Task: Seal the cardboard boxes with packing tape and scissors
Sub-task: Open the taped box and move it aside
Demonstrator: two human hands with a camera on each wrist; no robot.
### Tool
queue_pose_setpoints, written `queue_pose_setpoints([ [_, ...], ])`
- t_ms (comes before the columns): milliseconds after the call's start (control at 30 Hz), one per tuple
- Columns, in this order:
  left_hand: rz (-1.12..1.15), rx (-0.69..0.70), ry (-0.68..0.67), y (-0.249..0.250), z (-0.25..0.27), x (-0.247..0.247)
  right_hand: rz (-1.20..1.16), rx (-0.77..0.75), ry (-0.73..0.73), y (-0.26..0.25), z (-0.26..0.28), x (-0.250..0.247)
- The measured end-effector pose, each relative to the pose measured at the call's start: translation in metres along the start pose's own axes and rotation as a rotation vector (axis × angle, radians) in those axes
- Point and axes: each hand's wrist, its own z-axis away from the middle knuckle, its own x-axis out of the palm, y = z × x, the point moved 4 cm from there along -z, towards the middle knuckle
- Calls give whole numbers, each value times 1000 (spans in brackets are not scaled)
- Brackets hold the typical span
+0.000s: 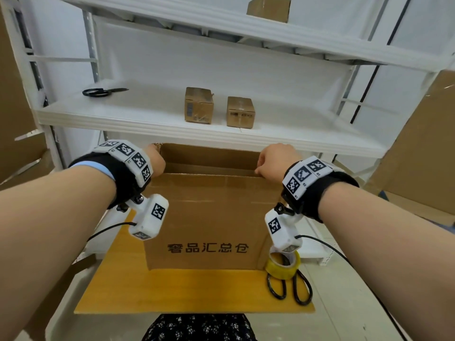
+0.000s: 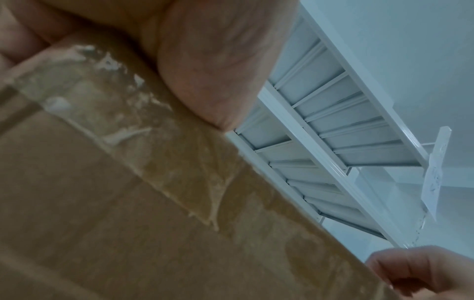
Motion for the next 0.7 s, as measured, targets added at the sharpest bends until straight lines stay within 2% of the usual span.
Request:
queue_pose_setpoints([
  [67, 150, -6, 74, -3, -6, 2, 5, 68, 5, 12, 1, 1],
  [133, 274, -32, 162, -5, -5, 1, -96, 130, -46, 24, 0, 5],
  [200, 272, 12, 188, -3, -4, 3, -181, 166, -74, 33, 0, 8],
  [300, 80, 144, 84, 1, -12, 5, -275, 271, -47, 45, 5, 8],
  [367, -29, 135, -1, 4, -14, 5, -297, 284, -58, 49, 8, 8],
  [467, -75, 88, -115, 4, -8, 8, -363, 258, -141, 51, 13, 12],
  [533, -73, 94, -110, 5, -7, 7, -395, 258, -193, 52, 18, 15],
  [633, -48, 13, -128, 5, -5, 6, -443, 247, -273, 50, 26, 14],
  [700, -16, 29, -65, 6, -6, 2, -379, 211, -342, 49, 32, 11],
])
